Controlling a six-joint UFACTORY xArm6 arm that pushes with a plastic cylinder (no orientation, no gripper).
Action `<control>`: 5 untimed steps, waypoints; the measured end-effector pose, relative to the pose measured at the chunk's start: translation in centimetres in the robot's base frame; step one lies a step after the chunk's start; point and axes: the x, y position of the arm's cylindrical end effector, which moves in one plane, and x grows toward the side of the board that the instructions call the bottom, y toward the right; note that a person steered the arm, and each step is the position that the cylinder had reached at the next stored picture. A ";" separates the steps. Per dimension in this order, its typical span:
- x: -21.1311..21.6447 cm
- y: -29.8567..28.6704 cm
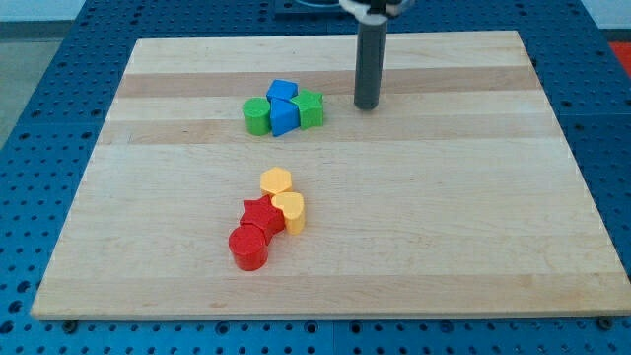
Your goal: Push the green star to the top center of the board
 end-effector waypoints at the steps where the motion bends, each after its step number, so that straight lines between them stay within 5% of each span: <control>1: 3.9 -2.9; 5: 1.5 -8.5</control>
